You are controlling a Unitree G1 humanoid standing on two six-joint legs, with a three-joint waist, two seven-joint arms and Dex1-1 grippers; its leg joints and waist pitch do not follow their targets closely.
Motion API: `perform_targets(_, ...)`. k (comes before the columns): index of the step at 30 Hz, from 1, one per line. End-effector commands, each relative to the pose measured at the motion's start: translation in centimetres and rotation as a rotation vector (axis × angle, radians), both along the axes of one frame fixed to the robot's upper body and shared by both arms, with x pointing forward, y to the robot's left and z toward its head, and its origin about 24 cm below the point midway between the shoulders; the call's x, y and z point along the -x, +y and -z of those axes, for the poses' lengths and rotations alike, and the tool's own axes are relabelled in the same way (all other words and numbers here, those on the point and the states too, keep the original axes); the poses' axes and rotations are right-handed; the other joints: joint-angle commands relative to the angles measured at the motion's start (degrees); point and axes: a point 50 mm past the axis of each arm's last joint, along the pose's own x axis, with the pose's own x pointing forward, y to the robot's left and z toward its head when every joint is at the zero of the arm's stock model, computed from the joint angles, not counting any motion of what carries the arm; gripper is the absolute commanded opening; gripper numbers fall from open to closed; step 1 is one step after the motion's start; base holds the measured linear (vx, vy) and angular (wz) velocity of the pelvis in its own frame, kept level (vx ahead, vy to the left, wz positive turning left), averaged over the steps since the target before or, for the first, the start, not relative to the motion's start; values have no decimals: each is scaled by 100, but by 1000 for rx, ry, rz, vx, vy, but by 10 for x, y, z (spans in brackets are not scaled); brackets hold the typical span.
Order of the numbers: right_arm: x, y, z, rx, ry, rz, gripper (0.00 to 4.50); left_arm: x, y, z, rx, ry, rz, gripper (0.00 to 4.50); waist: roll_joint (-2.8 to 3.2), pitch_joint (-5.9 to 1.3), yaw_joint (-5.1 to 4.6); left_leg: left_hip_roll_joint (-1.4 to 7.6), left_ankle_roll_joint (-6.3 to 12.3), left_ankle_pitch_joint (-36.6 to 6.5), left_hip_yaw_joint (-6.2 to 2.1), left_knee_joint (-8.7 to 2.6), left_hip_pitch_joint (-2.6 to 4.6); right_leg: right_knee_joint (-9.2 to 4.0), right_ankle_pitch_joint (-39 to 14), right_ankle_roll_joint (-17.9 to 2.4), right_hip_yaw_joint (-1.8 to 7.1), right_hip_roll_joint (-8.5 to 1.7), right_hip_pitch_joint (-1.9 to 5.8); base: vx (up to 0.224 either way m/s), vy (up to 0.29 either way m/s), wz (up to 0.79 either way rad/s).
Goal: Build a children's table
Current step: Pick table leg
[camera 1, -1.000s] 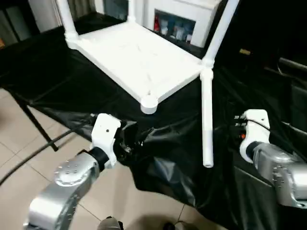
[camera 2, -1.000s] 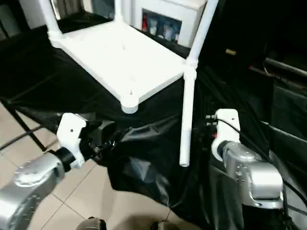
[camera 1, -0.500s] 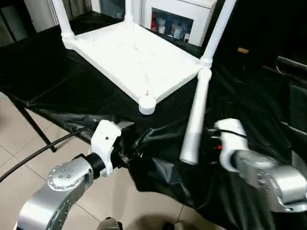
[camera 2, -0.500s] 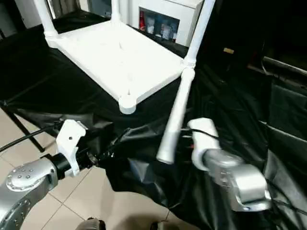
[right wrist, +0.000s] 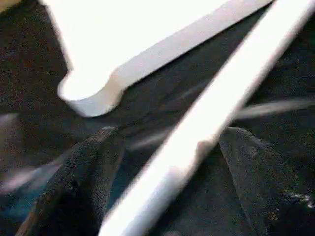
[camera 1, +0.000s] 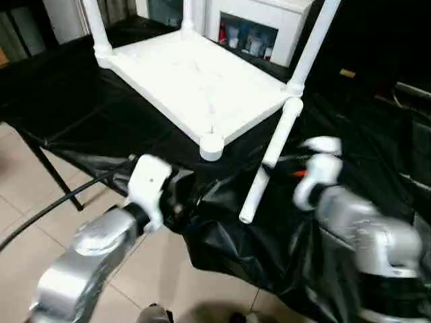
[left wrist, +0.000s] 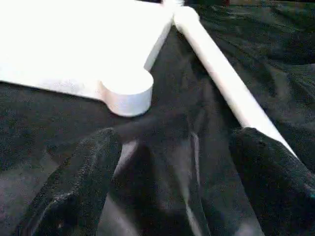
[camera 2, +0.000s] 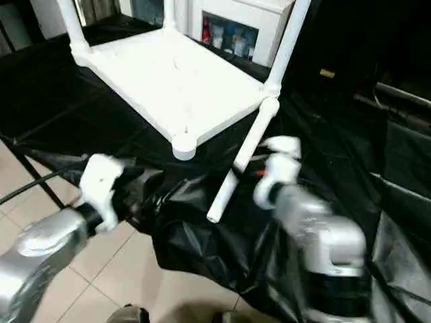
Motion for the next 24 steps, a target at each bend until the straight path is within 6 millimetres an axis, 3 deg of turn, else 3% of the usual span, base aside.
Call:
perform_targets(1, 5, -16, -11, 169, -120, 18, 353, -1, -3, 3, 7, -15, -41, 398, 62, -374, 9, 175, -255, -683, -3, -421, 16, -413, -421, -693, 265, -347, 315, 0, 0, 0)
perform_targets(6, 21, -31, -12, 281, -178, 82, 353, 5, 6, 4, 65, -57, -125, 398, -63, -385, -4, 160, 1, -753, 38, -387, -5, -482, -952, -531, 298, -377, 321, 0, 0, 0)
perform_targets(7, 28, -35, -6, 266, -128, 133, 353, 7, 11, 6, 77, -42, -174, 398, -103, -382, -19, 125, 185, -747, 59, -381, -58, -512, -1141, -524, 333, -437, 359, 0, 0, 0)
perform_targets(8, 32, -39, 0, 237, -96, 181, 353, 8, 13, 7, 73, -41, -195, 398, -131, -399, 10, 107, 315, -739, 78, -353, -65, -549, -1316, -520, 374, -507, 384, 0, 0, 0)
perform_targets(9, 36, -42, 6, 215, -73, 224, 353, 9, 15, 8, 55, -46, -207, 398, -92, -386, 85, 104, 43, -1247, 349, -112, 294, -703, -2163, -437, 774, -352, 34, -6, 37, -42)
perform_targets(10, 39, -44, 10, 197, -63, 257, 353, 8, 17, 10, 36, -50, -225, 398, -227, -357, 132, -12, 83, -1348, 276, -37, 24, -767, -2681, -366, 1077, -435, 339, -6, 37, -42)
perform_targets(11, 39, -44, 11, 195, -62, 260, 353, 8, 18, 11, 34, -51, -227, 398, -231, -349, 283, -11, 188, -1472, 203, 224, 78, -941, -3544, -233, 1501, -650, 313, -8, 85, -57)
perform_targets(12, 40, -44, 12, 187, -61, 276, 353, 7, 19, 12, 29, -55, -246, 398, -230, -326, 358, -33, 260, -1504, 128, 348, 56, -1004, -3888, -212, 1721, -714, 338, -16, 62, -24)
perform_targets(13, 41, -44, 14, 173, -60, 296, 353, 6, 20, 12, 24, -65, -260, 398, -266, -339, 388, -118, 259, -1397, -59, 481, -64, -1002, -4079, -240, 1953, -673, 460, -30, 165, -58)
perform_targets(14, 41, -44, 14, 173, -60, 296, 353, 6, 20, 12, 24, -65, -260, 398, -262, -340, 395, -146, 268, -1334, -124, 490, -57, -1001, -4012, -251, 2018, -581, 419, -39, 246, -62)
perform_targets(15, 41, -44, 18, 149, -54, 342, 353, 0, 22, 8, -54, -128, -319, 398, -169, -369, 336, -215, 387, -1212, -161, 289, 111, -959, -3613, -188, 1950, -208, 255, -103, 364, -78)
perform_targets(16, 41, -41, 21, 129, -43, 367, 353, -4, 21, 5, -96, -165, -333, 398, 36, -450, 118, -46, 478, -1115, -120, -213, 588, -587, -2530, 17, 1294, 446, -230, -89, 260, -44)
perform_targets(17, 41, -41, 22, 126, -41, 371, 353, -5, 21, 5, -101, -171, -335, 398, 130, -532, -58, 298, 360, -1209, -68, -405, 549, 171, -1340, -70, 511, 486, -422, -107, 264, -42)
perform_targets(18, 41, -40, 22, 118, -37, 375, 353, -5, 21, 5, -101, -168, -334, 398, 188, -524, -37, 466, -121, -1109, -58, -552, 311, 358, -812, -138, 304, 344, -295, -79, 250, -46)
perform_targets(19, 41, -36, 24, 95, -25, 382, 353, -5, 22, 5, -92, -160, -337, 398, 276, -544, -36, 840, -1164, -258, -37, -696, 248, 389, -270, -148, 75, 166, -267, -79, 250, -46)
perform_targets(20, 41, -31, 24, 83, -25, 368, 353, -4, 23, 5, -77, -150, -352, 398, 340, -581, -58, 1130, -1685, 654, -59, -794, 210, 549, -137, -81, -148, 94, -284, -65, 172, -38)
perform_targets(21, 41, -28, 25, 80, -24, 353, 353, -3, 24, 5, -65, -150, -361, 398, 294, -595, -58, 997, -1771, 995, -337, -787, 168, 693, -165, -81, -242, 80, -164, -58, 114, -18)
perform_targets(22, 41, -24, 26, 83, -21, 335, 353, -1, 25, 4, -50, -155, -370, 398, 312, -652, -116, 984, -1416, 1179, -461, -679, 443, 562, -553, 16, -249, 1, -303, -58, 114, -18)
perform_targets(23, 41, -21, 26, 82, -26, 318, 353, 1, 26, 5, -48, -146, -383, 398, 235, -677, -191, 907, -879, 1361, -544, -578, 539, 421, -641, 35, -176, -94, -233, -78, 54, -18)
perform_targets(24, 41, -20, 26, 80, -31, 316, 353, 2, 27, 5, -53, -137, -387, 398, 197, -680, -230, 824, -615, 1375, -578, -587, 471, 299, -637, 76, -111, -156, -86, -49, 9, -18)
